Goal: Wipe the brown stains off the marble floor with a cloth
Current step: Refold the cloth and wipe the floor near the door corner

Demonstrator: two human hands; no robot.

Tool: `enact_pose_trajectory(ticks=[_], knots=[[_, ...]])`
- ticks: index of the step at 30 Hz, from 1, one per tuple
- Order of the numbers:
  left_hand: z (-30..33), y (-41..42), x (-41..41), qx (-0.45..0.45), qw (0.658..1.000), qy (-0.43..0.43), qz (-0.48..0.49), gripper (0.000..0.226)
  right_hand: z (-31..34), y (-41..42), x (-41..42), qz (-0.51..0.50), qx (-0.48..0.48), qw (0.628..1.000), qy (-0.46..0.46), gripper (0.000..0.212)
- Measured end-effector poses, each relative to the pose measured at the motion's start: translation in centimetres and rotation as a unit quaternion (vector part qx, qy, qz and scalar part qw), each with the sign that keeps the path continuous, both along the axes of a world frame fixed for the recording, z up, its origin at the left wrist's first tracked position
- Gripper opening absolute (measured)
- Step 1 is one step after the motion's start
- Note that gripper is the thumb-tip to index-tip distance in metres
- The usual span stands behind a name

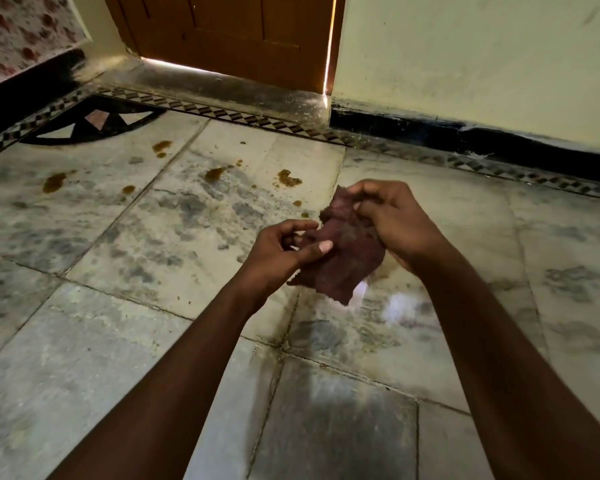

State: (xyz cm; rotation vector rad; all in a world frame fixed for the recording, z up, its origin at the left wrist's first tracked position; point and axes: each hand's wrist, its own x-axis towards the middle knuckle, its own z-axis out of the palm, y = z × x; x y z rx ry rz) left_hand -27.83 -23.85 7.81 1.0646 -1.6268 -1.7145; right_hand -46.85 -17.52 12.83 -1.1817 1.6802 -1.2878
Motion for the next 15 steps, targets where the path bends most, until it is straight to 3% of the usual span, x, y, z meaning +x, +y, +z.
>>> enact_pose_trajectory(ticks=[4, 6, 11, 15], knots=[[1.0, -0.3, -1.1, -0.029, 0.999, 0.033, 0.010, 0.072, 1.9, 0.6, -0.6, -0.026, -0.058, 0.990, 0.125, 0.033], [0.6, 0.0, -0.7, -0.054, 0.998, 0.030, 0.001, 0.075, 2.1, 2.2, 0.0, -0.009, -0.077, 0.985, 0.156, 0.024], [-3.8, 2.8, 2.9, -0.133, 0.988, -0.036, -0.064, 0.041, -1.9, 6.6, 2.4, 0.135, 0.033, 0.974, 0.180, 0.029], [-7.4, 6.4, 5.7, -0.086, 0.993, -0.036, -0.073, 0.024, -4.7, 8.2, 3.3, 0.216, 0.153, 0.947, 0.182, 0.030]])
